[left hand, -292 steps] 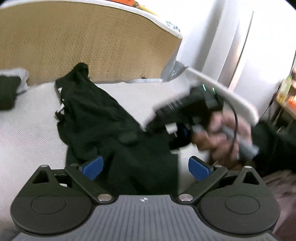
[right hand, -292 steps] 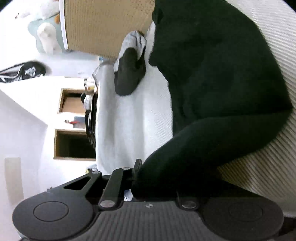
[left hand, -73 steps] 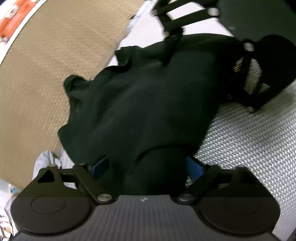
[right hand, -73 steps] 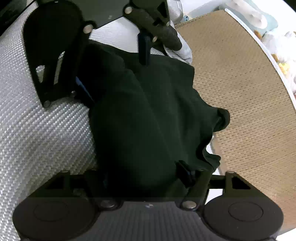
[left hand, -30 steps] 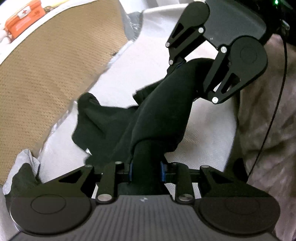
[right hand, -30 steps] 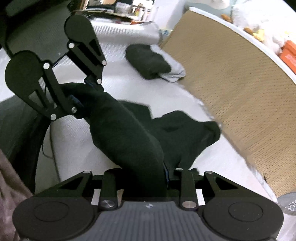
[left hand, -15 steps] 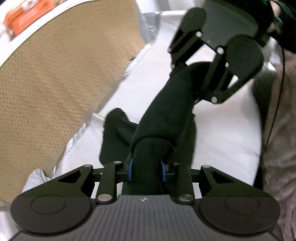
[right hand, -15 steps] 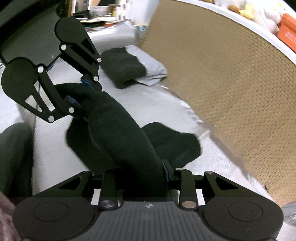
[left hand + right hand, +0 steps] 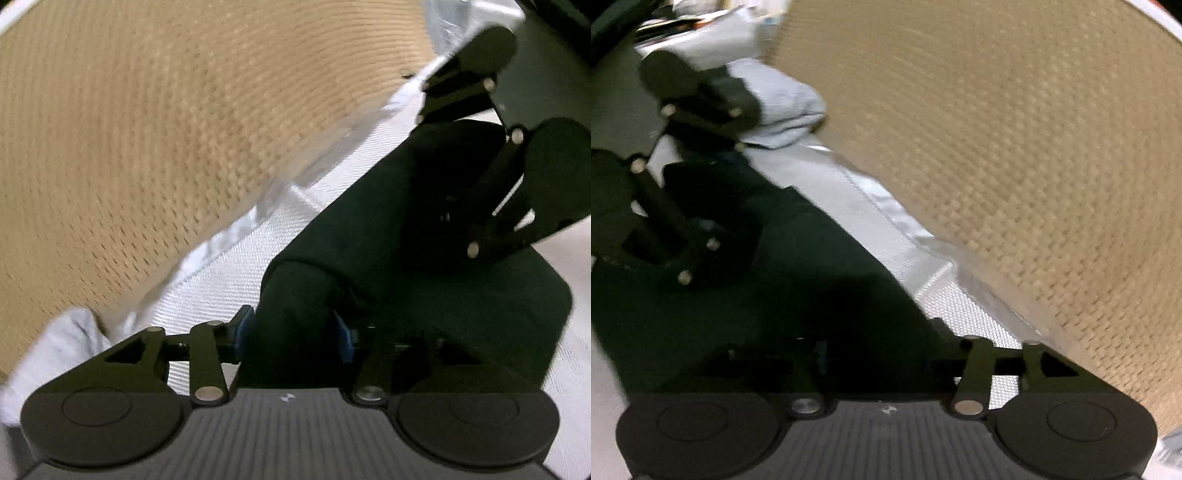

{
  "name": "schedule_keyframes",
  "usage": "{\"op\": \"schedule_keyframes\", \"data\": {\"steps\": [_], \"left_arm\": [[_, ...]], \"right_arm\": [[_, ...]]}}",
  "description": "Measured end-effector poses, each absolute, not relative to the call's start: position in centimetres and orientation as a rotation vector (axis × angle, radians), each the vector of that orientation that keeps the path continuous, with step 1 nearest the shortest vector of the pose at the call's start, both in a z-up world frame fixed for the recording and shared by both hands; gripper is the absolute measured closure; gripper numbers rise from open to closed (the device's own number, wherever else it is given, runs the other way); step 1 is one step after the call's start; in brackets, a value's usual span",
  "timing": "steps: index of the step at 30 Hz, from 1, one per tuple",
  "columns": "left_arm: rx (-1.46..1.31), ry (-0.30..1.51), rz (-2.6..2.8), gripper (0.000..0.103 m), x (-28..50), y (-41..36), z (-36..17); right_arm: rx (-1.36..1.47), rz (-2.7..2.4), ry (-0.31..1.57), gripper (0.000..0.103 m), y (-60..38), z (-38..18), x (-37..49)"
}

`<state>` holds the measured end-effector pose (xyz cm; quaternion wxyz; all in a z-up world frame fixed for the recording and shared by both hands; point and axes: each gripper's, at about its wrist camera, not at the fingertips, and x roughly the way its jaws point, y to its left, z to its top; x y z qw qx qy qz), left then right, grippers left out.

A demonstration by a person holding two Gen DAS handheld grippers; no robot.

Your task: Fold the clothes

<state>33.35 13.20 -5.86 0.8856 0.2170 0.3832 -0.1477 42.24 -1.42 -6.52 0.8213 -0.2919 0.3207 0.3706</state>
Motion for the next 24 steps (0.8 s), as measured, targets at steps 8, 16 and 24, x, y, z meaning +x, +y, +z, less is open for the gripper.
{"op": "schedule_keyframes", "data": {"steps": [8, 16, 24], "left_arm": [[0.144, 0.654, -0.271, 0.048, 31.5, 17.2, -4.9], [0.139, 0.552, -0.215, 0.046, 31.9, 17.0, -1.8], [0.095, 0.524, -0.222, 0.058, 29.0, 13.7, -2.7]], "right_arm": [[-0.386, 0.777, 0.633, 0.042, -5.0, -5.6, 42.4], [-0.193, 0.726, 0.622, 0.042, -7.5, -2.1, 42.9], [-0.083, 0.658, 0.568, 0.074, -7.8, -0.6, 42.0]]}}
